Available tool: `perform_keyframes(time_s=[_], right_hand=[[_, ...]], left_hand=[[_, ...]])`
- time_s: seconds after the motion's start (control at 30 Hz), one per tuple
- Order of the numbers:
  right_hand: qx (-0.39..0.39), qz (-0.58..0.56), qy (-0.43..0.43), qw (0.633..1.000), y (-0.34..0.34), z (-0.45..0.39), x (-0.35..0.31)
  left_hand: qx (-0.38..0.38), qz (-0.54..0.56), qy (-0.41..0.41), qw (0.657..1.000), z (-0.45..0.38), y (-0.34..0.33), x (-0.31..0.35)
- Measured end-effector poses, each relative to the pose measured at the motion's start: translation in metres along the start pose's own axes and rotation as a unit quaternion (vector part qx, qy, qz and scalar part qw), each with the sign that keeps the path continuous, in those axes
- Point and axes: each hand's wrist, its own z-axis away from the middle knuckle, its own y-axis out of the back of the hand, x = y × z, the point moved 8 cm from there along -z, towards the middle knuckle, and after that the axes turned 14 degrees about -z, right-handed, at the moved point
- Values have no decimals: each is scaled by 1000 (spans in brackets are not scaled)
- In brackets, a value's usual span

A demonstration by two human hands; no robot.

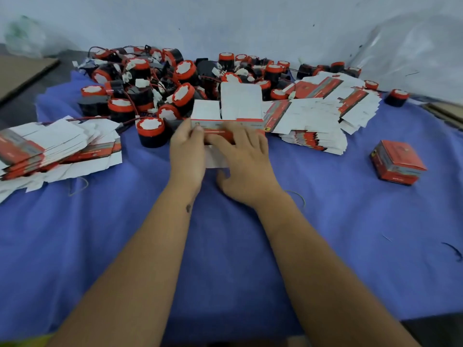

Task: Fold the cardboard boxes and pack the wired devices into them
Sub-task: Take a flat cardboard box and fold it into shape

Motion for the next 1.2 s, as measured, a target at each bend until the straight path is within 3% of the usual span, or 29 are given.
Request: perform_keyframes(time_s=[0.13, 0.2, 0.3, 0.37, 0.5, 0.57, 0.67, 0.73, 0.8, 0.93, 1.1, 1.2], right_hand=[[69, -41, -83, 993, 17, 3, 30], [96, -135, -85, 983, 24, 8, 38], [91, -186, -120, 971, 26, 13, 48], [91, -217, -145, 961, 26, 15, 54], [70, -291, -203, 932, 24, 19, 67], [68, -312, -209, 924, 27, 20, 69], [118, -285, -199, 930, 38, 18, 71], [186, -258, -204, 926, 49, 19, 73], [254, -287, -229, 895, 60, 23, 80], [342, -415, -265, 801, 70, 35, 97], [363, -495, -271, 741, 67, 36, 100], [379, -503, -296, 718, 64, 40, 102]], left_hand=[[65, 37, 12, 997, -1, 16, -3], [55, 84, 14, 995, 3, 15, -1], [-4, 103, -26, 994, 5, 5, 10], [-39, 71, -73, 994, 9, -1, 19], [-32, -70, -208, 975, 22, -9, 39], [-32, -59, -215, 974, 25, -9, 39], [-50, -53, -209, 975, 25, -10, 40], [-52, -118, -263, 956, 30, -11, 47], [-81, -196, -322, 923, 35, -20, 49], [-150, -344, -340, 862, 39, -45, 32], [-138, -287, -364, 875, 38, -41, 39], [-143, -306, -388, 858, 43, -43, 43]])
